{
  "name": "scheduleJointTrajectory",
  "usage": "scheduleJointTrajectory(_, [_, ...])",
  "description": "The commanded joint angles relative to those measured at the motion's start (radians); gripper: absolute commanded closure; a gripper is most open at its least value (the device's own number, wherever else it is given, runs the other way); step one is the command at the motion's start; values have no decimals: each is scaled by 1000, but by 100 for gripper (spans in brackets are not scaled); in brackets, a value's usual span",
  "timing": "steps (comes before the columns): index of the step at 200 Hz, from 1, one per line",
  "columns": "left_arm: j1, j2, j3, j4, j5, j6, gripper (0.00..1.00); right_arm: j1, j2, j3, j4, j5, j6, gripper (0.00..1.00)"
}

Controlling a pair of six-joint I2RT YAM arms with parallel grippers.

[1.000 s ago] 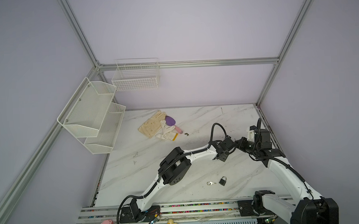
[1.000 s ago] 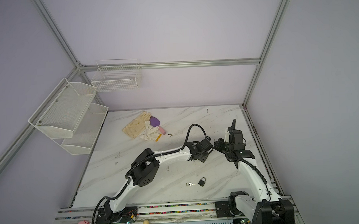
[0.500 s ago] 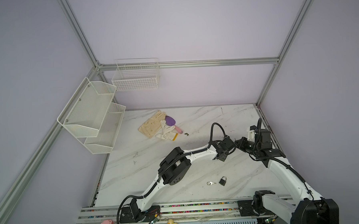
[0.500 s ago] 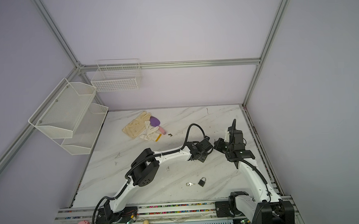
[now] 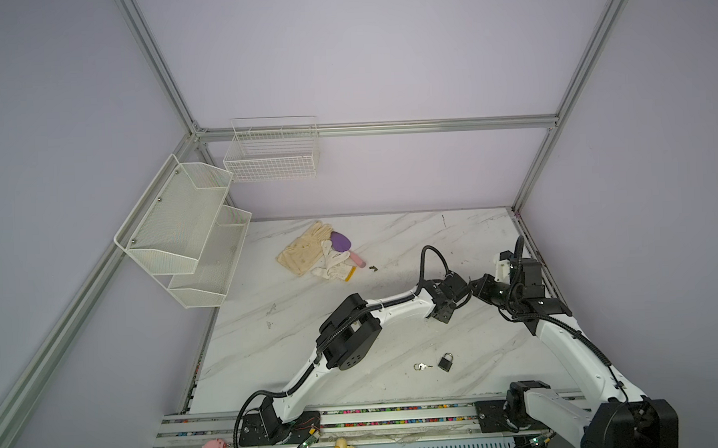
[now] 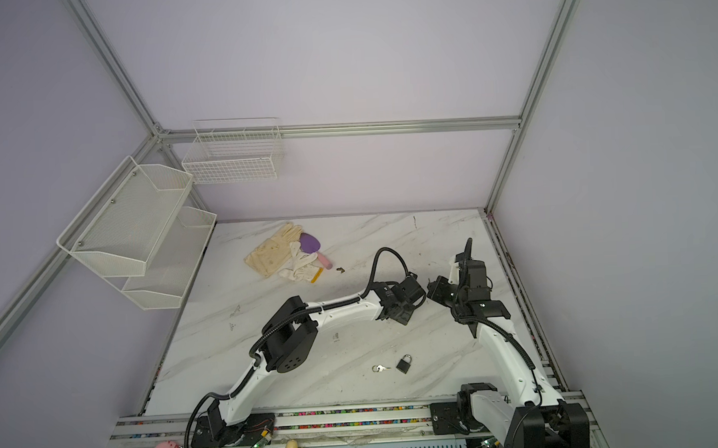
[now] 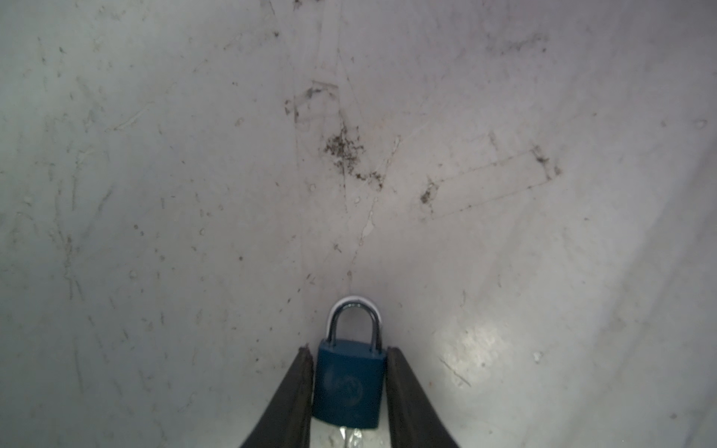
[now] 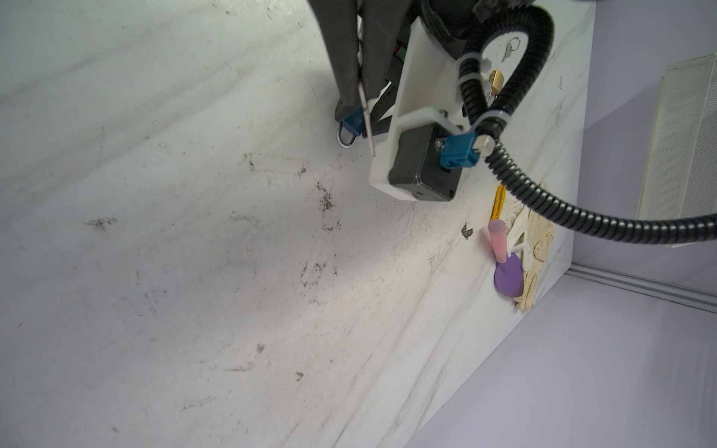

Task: Unlock with the key
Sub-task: 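Lower the left gripper onto the blue padlock and close on its body, then lift the blue padlock with the left gripper while the right gripper brings the key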

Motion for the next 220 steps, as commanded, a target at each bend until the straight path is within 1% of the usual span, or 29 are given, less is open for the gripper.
scheduleJointTrajectory(1, [1,-4,72,-63,35,-19,67,-6,-13,3,5,-5,-20,100])
scheduleJointTrajectory(37, [1,4,84,-64,34,-12,68,-6,-16,3,5,-5,-22,100])
scheduleJointTrajectory(77, [5,22,95,-71,20,-18,71,-6,-21,3,5,-10,-26,100])
scheduleJointTrajectory(119, [19,17,104,-72,22,-47,77,-6,-23,5,3,-16,-41,100])
scheduleJointTrajectory(139, [28,-12,110,-72,0,-95,81,-6,-21,12,-2,-17,-49,100])
scheduleJointTrajectory(159, [44,-66,107,-75,-13,-159,86,-5,-14,24,-8,-32,-59,100])
scheduleJointTrajectory(172, [57,-126,76,-71,-41,-214,89,1,-7,33,-9,-42,-63,100])
scheduleJointTrajectory(183, [74,-188,30,-56,-55,-261,90,17,5,49,-16,-41,-72,100])
scheduleJointTrajectory(202, [108,-325,-114,31,-46,-346,92,76,25,75,-17,-19,-75,100])
scheduleJointTrajectory(220, [152,-468,-289,159,4,-444,94,167,54,106,-14,34,-69,100])
